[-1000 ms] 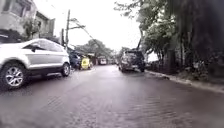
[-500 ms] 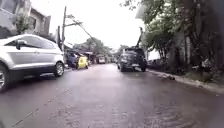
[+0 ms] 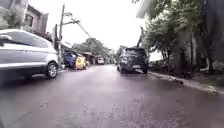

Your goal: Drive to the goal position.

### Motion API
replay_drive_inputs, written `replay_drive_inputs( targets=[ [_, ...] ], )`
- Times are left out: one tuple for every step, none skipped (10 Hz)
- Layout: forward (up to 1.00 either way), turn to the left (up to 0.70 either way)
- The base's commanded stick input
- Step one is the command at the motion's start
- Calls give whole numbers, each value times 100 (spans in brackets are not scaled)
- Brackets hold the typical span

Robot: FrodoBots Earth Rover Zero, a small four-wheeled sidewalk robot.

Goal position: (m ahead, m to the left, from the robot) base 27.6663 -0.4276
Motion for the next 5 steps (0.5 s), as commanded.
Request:
replay_drive_inputs(
  targets=[
    [100,0],
    [100,0],
    [100,0],
    [100,0],
    [100,0]
  ],
)
